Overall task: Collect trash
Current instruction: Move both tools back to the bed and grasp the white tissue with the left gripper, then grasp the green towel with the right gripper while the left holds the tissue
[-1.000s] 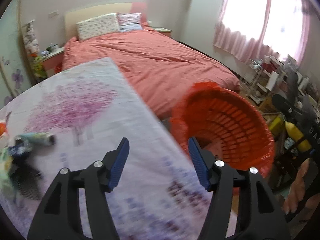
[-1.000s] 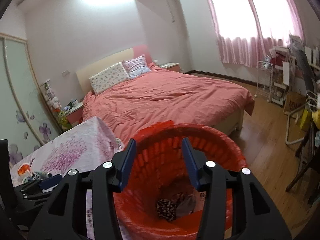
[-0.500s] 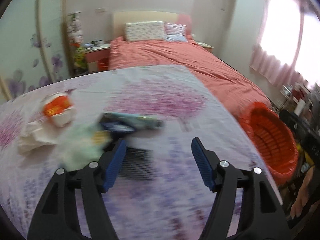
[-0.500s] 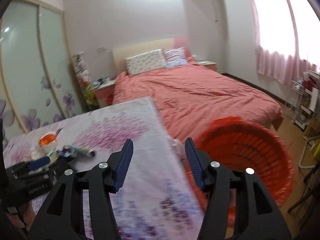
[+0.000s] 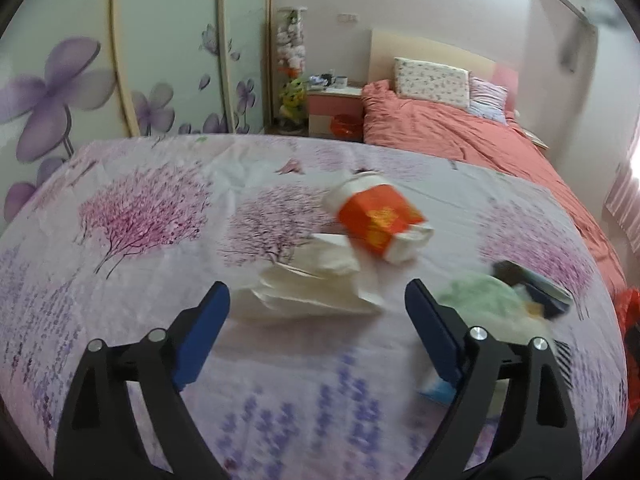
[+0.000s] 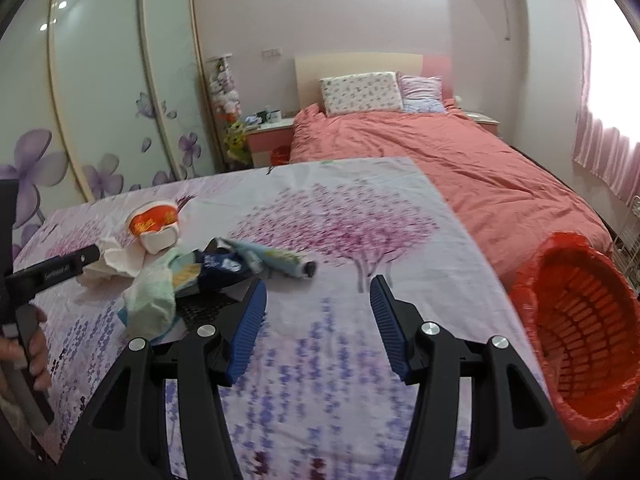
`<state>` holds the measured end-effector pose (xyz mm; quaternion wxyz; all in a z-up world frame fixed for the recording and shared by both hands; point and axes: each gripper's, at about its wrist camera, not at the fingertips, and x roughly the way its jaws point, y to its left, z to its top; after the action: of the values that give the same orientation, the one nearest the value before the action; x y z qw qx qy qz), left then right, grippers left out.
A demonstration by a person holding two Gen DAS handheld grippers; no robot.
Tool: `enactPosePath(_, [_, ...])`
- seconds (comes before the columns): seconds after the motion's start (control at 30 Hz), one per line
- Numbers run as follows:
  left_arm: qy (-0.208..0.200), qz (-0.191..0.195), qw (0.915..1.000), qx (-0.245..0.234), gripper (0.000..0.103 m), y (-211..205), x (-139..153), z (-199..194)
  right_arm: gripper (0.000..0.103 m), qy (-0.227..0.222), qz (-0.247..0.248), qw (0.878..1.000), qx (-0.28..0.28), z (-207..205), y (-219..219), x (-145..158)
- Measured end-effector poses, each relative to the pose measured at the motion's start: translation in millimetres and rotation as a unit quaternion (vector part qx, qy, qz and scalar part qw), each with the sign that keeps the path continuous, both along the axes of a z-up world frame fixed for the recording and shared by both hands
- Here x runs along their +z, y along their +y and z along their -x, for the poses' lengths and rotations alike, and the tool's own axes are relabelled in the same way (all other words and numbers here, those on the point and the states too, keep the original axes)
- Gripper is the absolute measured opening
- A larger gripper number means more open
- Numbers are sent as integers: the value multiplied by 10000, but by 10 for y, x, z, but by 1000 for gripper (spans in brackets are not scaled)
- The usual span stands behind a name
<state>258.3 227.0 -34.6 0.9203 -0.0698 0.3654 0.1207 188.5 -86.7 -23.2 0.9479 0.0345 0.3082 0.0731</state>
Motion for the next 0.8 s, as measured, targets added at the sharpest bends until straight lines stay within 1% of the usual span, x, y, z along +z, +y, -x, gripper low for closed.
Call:
enactPosePath(0.1, [124, 39, 9999, -11, 90, 99, -74, -133, 55, 76, 22, 10000, 38, -59, 127, -43])
enactPosePath(0.2, [320, 4, 9995, -13, 90, 133, -192, -289, 55, 139, 8, 9999, 38, -96, 142, -70])
enactPosePath(0.33, [532, 106, 9985, 5, 89, 171, -348, -418, 55, 161, 24, 9999, 31, -123, 166, -85])
enactPosePath(0.4, [572, 116, 9983, -3, 87, 183, -391, -439, 55, 168, 15, 9999, 34, -127, 167, -90])
enactPosePath(0.5, [589, 124, 9982, -15, 79, 196, -431, -443, 55, 193, -11, 9998, 52, -141, 206, -106])
enactPosePath(0.53, [593, 146, 9981, -16, 75, 208, -439, -444, 55, 198, -17, 9998, 57, -133, 217, -103])
enactPosePath(0.6, [596, 232, 9979, -32, 73, 228, -448, -438, 55, 212, -33, 9997, 89, -133, 236, -106])
enactPosePath(0.63, [579, 263, 9980, -43, 70, 245, -451, -435, 55, 217, -41, 9997, 104, -132, 246, -104])
enactPosePath(0.8, [513, 194, 9985, -60, 69, 269, -433, -372, 55, 236, -130, 9994, 200, -139, 317, -81])
